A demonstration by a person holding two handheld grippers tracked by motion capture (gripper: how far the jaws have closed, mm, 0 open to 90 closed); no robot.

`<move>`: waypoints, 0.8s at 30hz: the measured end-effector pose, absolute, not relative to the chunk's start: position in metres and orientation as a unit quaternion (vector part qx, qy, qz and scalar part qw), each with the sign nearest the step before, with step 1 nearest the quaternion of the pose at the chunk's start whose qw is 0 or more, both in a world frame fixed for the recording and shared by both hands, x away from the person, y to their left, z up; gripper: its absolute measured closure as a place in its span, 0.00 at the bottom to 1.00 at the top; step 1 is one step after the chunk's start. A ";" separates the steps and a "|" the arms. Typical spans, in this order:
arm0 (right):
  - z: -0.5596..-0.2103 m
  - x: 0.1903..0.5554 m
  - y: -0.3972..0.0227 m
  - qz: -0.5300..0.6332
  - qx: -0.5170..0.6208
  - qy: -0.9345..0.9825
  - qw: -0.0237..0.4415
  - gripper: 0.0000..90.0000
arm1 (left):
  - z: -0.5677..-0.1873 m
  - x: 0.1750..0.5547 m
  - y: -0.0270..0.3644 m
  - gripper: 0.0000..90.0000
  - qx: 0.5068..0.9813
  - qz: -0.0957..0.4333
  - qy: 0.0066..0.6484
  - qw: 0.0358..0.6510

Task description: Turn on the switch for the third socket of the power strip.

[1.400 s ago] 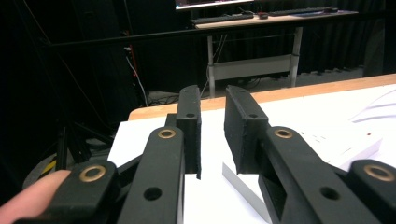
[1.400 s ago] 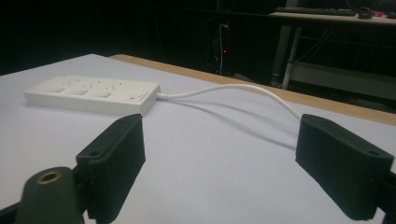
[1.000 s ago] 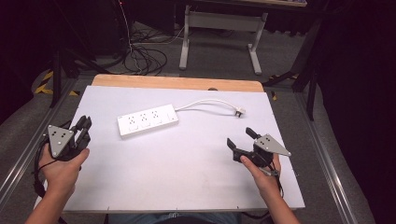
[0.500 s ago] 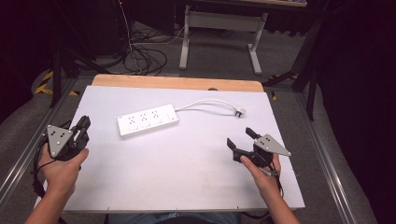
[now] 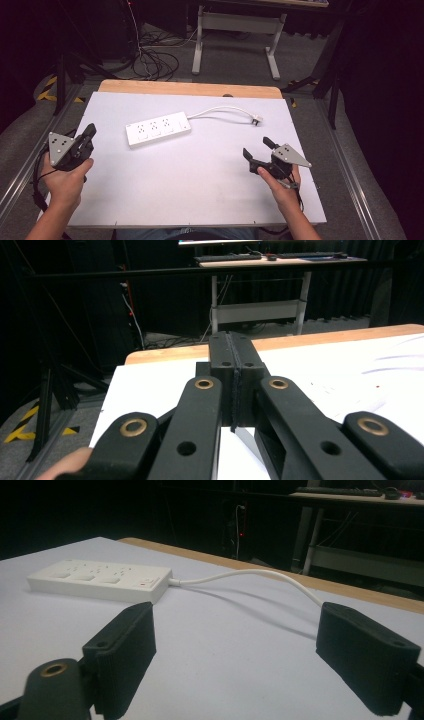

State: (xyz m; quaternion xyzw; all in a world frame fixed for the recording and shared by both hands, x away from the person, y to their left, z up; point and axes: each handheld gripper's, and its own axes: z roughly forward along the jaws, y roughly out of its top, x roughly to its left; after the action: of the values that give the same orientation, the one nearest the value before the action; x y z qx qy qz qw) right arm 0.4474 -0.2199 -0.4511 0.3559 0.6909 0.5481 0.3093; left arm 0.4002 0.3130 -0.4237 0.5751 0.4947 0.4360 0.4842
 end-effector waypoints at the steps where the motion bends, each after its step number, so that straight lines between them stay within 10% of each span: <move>1: -0.451 0.447 -0.220 0.548 0.356 0.691 0.309 0.18 | -0.424 0.401 0.313 1.00 0.576 0.433 0.497 0.483; 24: -0.452 0.445 -0.222 0.544 0.363 0.690 0.310 0.19 | -0.424 0.417 0.306 1.00 0.592 0.413 0.495 0.483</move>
State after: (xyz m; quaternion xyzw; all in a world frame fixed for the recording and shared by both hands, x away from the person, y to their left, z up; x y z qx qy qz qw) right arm 0.4451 -0.2217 -0.4525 0.3626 0.6902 0.5441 0.3098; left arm 0.4166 0.3060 -0.4244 0.5922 0.4946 0.4135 0.4835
